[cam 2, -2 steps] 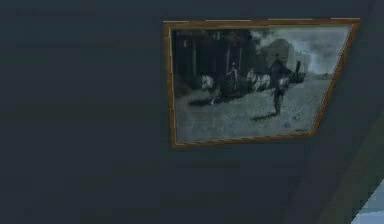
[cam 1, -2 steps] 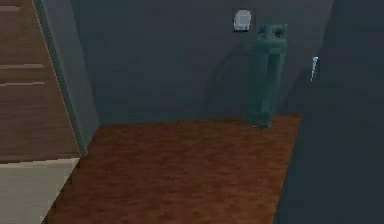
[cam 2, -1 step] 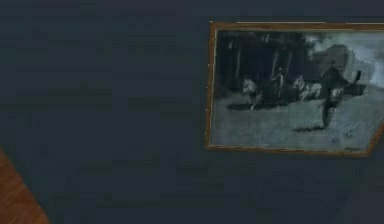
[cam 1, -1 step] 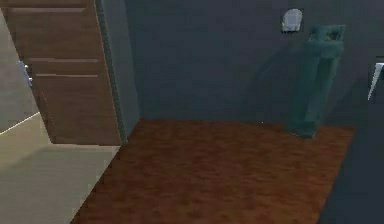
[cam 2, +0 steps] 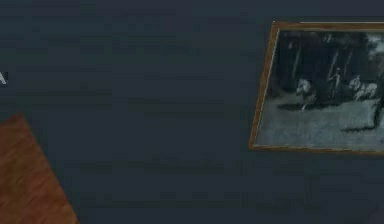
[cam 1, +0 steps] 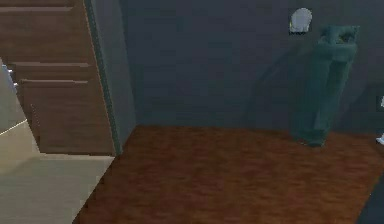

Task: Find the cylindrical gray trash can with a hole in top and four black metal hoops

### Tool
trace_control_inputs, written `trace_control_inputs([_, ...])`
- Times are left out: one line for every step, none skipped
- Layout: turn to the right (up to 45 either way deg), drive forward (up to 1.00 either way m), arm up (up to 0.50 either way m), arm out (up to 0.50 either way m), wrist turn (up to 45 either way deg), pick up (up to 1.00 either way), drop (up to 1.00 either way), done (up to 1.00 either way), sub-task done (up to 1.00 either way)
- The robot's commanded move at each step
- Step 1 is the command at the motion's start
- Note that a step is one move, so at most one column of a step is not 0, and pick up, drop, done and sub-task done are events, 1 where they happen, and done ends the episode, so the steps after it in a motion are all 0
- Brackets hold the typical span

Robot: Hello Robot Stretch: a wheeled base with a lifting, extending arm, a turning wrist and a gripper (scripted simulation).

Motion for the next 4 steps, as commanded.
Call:
trace_control_inputs([30.0,0.00,0.00,0.00,0.0,0.00,0.00,0.00,0.00])
trace_control_inputs([0.0,0.25,0.00,0.00,0.0,0.00,0.00,0.00,0.00])
trace_control_inputs([-45.0,0.00,0.00,0.00,0.0,0.00,0.00,0.00,0.00])
trace_control_inputs([-12.0,0.00,0.00,0.00,0.0,0.00,0.00,0.00,0.00])
